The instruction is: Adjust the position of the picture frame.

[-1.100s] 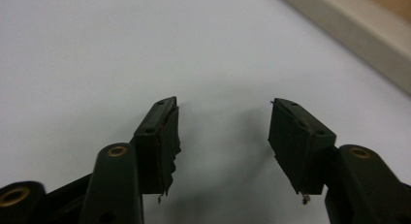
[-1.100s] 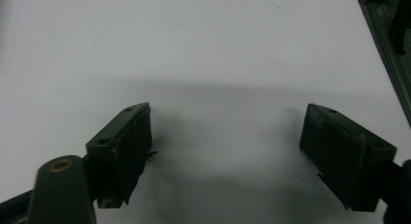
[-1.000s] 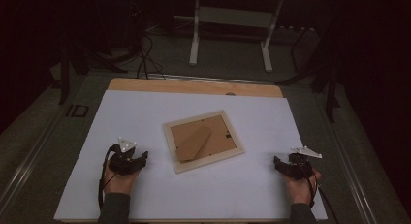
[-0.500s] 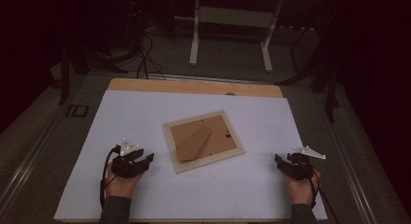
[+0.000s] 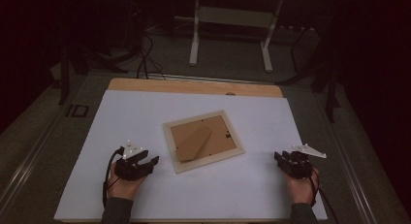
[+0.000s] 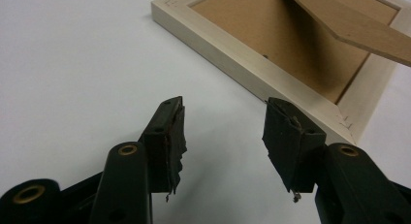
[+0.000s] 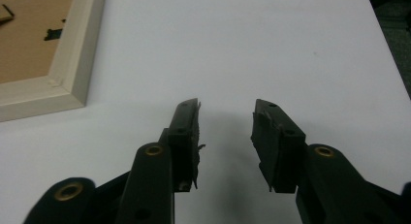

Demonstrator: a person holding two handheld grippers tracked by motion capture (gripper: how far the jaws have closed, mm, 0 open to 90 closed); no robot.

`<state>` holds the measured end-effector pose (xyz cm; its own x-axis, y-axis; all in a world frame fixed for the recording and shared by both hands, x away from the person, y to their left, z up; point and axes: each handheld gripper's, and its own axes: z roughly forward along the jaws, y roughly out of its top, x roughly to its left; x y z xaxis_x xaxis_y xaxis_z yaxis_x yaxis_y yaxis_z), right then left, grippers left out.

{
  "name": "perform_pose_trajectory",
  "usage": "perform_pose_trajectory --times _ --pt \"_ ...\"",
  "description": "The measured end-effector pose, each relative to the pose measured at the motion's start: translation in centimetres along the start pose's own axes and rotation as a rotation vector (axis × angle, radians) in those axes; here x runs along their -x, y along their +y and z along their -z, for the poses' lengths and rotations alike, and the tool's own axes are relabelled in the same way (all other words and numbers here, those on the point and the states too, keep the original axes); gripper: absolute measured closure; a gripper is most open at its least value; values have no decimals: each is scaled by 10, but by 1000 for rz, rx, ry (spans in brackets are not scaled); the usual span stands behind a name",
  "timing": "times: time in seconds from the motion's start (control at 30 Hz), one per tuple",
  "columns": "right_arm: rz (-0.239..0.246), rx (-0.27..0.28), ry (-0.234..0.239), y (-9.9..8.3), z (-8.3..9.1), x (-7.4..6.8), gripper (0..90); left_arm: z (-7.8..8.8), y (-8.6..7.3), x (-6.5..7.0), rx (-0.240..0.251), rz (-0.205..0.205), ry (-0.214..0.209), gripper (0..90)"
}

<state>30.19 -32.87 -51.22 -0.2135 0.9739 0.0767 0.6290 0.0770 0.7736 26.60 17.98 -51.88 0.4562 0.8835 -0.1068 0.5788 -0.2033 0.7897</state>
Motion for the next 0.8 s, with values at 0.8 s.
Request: perform_pose_trajectory --times 0.8 --pt "96 -6 99 31 -20 -28 774 -6 2 17 -12 -63 -87 540"
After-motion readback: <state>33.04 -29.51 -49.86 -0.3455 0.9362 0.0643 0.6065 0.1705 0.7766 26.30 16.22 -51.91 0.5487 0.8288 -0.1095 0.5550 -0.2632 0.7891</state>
